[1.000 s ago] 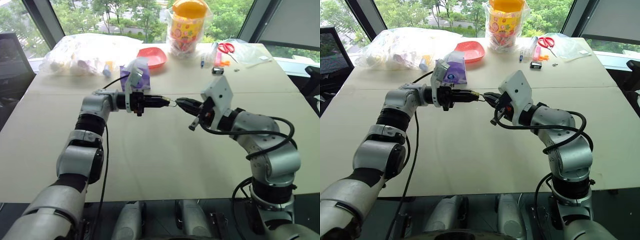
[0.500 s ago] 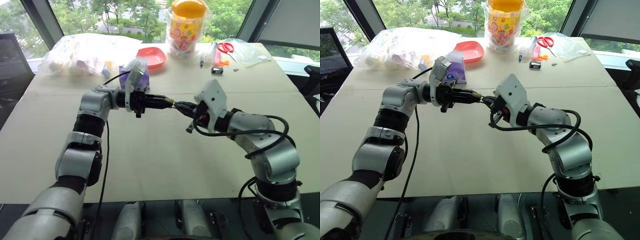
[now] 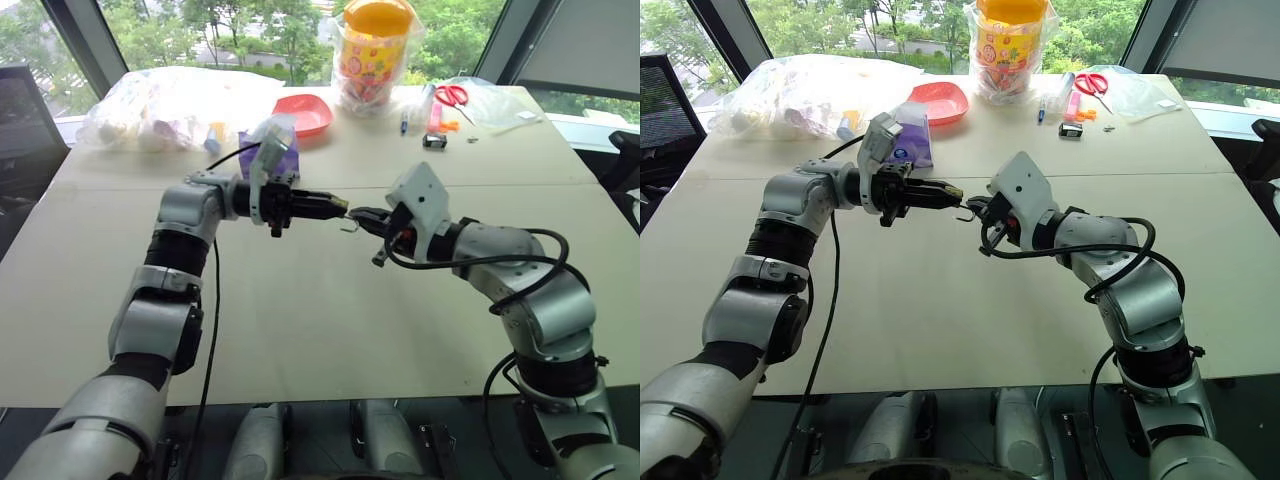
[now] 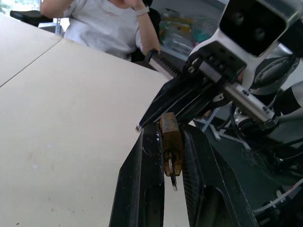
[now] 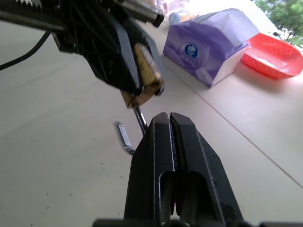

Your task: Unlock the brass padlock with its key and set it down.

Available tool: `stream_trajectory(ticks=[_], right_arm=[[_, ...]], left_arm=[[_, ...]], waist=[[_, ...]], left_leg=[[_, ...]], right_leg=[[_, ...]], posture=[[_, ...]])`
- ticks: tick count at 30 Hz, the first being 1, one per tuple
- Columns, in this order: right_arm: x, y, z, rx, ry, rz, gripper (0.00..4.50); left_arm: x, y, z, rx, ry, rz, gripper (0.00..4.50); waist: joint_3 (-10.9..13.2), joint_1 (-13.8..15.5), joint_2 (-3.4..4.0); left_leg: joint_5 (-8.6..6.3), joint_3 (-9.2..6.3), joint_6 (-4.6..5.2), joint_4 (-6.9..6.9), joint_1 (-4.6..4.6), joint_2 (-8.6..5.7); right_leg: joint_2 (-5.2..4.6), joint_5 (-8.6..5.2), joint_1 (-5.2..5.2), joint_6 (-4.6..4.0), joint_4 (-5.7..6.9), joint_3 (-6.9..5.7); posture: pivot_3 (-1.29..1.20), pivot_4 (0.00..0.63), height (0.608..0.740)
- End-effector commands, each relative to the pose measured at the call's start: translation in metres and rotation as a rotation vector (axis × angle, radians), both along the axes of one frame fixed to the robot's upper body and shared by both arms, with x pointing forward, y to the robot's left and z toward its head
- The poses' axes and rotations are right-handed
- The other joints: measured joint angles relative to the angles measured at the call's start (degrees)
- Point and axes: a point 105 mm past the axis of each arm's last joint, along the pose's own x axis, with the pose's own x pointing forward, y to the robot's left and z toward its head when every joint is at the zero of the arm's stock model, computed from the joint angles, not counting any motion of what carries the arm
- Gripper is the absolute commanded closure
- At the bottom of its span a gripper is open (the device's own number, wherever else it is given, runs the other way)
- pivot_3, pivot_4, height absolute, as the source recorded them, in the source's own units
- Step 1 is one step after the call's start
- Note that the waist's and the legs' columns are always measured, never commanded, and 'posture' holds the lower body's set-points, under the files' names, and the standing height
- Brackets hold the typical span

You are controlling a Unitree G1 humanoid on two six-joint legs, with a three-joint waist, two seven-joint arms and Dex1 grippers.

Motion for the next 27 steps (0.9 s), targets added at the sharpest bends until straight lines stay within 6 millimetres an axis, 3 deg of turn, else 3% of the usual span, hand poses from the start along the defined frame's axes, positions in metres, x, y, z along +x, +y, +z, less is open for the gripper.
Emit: stream_trajectory(ticks=[1,5,9,12,16,21,27], right_arm=[[-0.013,0.011,-0.013,-0.002,0.075,0.094,4.46],[-0.013,0.008,-0.014,0.016,0.079,0.082,4.46],[-0.011,-0.016,-0.026,-0.080,0.064,-0.017,4.46],[-0.013,-0.046,-0.042,-0.235,0.057,-0.105,4.46],[-0.023,-0.069,-0.032,-0.283,0.027,-0.170,4.46],[-0.041,-0.059,-0.011,-0.229,0.021,-0.106,4.46],[-0.049,-0.057,-0.013,-0.242,0.055,-0.086,4.46]], left_arm=[[-0.005,-0.004,0.026,-0.068,-0.076,-0.037,4.47],[-0.002,-0.003,0.025,-0.064,-0.079,-0.012,4.47],[0.005,-0.003,0.021,-0.069,-0.055,0.031,4.47],[0.011,-0.003,0.006,-0.039,-0.022,0.072,4.47],[0.022,-0.006,-0.025,0.000,0.078,0.159,4.47],[0.023,-0.038,-0.055,-0.031,0.268,0.188,4.47],[0.023,-0.063,-0.085,0.011,0.370,0.240,4.47]], waist=[[0.00,0.05,0.00],[0.00,0.01,0.00],[-0.01,0.23,-0.02],[-0.01,0.32,-0.01],[-0.01,0.06,-0.02],[0.00,0.24,-0.04],[0.00,0.27,-0.05]], left_leg=[[0.00,0.00,0.00,0.00,0.00,0.00],[0.00,0.00,0.00,0.00,0.00,0.00],[0.00,-0.01,0.00,0.00,-0.01,0.00],[-0.03,-0.02,0.05,0.00,-0.05,-0.05],[-0.06,0.05,0.11,0.02,-0.06,-0.08],[-0.06,0.01,0.11,0.03,-0.03,0.00],[-0.06,0.01,0.11,0.03,-0.04,-0.02]], right_leg=[[0.00,0.00,0.00,0.00,-0.01,0.00],[0.00,0.00,0.00,0.00,-0.01,0.00],[-0.01,0.00,0.01,0.00,-0.03,0.00],[-0.06,-0.01,0.03,0.00,-0.11,-0.01],[-0.09,-0.02,0.03,0.00,-0.19,0.05],[0.00,-0.01,0.03,0.01,-0.16,0.02],[-0.05,-0.01,0.04,0.02,-0.20,0.02]], posture=[[0.00,0.150,0.740],[0.00,0.150,0.740],[0.00,0.150,0.740],[0.00,0.150,0.740],[0.00,0.150,0.740],[0.00,0.150,0.740],[0.00,0.150,0.740]])
